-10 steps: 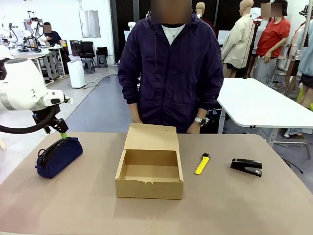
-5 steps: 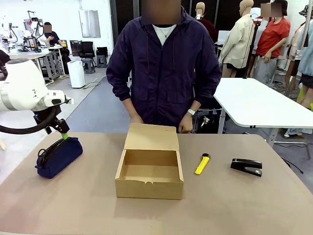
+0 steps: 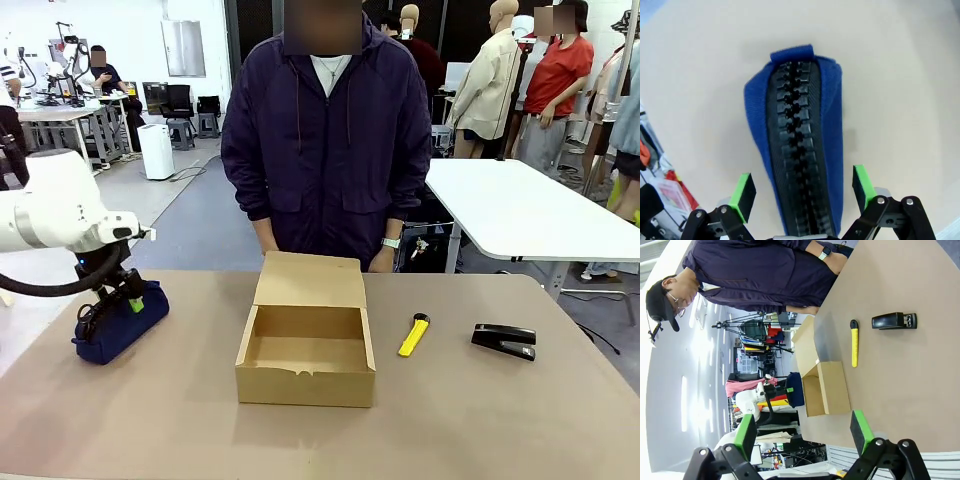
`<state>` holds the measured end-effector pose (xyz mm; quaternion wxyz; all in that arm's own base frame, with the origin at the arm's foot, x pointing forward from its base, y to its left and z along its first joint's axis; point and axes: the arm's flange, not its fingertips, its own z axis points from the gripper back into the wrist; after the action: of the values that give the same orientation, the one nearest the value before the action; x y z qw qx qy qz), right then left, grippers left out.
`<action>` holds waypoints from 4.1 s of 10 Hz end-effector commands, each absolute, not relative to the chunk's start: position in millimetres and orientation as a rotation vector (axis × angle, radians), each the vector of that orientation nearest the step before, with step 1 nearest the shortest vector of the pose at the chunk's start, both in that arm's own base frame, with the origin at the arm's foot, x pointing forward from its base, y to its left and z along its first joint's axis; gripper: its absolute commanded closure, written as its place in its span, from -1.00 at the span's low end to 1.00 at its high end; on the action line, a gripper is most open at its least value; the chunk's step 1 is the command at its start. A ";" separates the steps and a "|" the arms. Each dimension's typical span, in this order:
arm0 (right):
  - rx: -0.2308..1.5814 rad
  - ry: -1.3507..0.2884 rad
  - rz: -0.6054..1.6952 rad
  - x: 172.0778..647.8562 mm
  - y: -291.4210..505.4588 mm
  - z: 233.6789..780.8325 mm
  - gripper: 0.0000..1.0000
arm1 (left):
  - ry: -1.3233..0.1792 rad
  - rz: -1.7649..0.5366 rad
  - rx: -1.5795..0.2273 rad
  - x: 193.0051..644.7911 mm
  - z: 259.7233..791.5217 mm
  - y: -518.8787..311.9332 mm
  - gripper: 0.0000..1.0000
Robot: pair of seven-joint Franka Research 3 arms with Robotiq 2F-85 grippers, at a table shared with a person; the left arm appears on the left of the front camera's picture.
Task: Pack the items into the box.
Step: Pick up the item indicated by the person and place it inside the Mailer Box.
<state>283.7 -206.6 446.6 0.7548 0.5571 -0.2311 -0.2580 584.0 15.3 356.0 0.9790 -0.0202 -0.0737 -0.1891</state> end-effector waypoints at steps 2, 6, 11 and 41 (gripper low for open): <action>1.230 -0.516 -0.555 284.6 -206.9 449.4 -1.00 | -0.118 -0.400 -0.018 592.8 332.8 9.6 -1.00; 1.230 -0.516 -0.555 284.6 -206.9 449.4 -1.00 | -0.083 -0.432 0.005 592.3 335.2 6.2 0.42; 1.230 -0.516 -0.555 284.6 -206.9 449.4 -1.00 | -0.063 -0.422 0.026 587.7 346.4 4.9 1.00; 1.230 -0.516 -0.555 284.6 -206.9 449.4 -1.00 | 0.012 0.112 -0.213 549.1 578.1 -301.5 1.00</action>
<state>283.6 -206.8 446.3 0.7548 0.5570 -0.2305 -0.2584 510.5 -293.8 572.5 0.9901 -0.1330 -0.0147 0.0428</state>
